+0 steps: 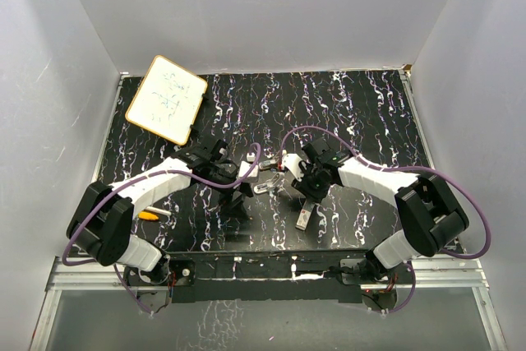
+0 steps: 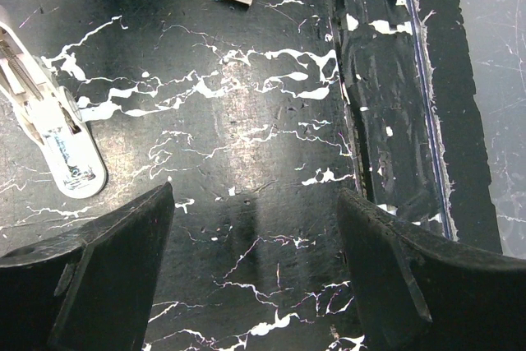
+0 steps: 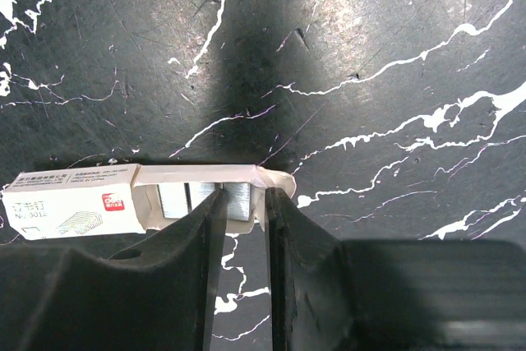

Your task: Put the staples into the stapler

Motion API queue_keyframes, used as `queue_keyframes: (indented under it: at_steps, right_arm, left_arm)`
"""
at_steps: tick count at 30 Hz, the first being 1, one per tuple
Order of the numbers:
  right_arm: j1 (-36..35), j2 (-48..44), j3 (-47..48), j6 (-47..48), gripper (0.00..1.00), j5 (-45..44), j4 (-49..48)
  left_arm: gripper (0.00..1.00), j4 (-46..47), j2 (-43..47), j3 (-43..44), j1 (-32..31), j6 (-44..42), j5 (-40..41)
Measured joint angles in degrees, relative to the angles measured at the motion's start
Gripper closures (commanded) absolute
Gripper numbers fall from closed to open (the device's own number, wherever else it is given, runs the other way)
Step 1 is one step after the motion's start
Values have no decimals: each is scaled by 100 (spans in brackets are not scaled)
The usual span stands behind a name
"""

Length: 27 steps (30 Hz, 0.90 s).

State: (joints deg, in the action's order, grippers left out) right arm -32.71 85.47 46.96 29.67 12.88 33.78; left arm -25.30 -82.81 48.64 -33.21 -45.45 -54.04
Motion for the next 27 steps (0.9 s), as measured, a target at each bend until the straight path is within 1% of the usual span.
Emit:
queue_keyframes:
  at_steps: [4, 7, 17, 27]
  right_arm:
    - [-24, -2, 0, 0, 72, -13, 2]
    - [-37, -2, 0, 9, 69, -15, 9]
    - [-122, -44, -111, 68, 69, -57, 35]
    - [-131, -44, -109, 76, 80, -61, 72]
  left_arm:
    - [21, 0, 2, 0, 0, 0, -4]
    - [21, 0, 4, 0, 0, 0, -4]
    - [21, 0, 13, 0, 0, -17, -20]
    - [21, 0, 22, 0, 0, -22, -42]
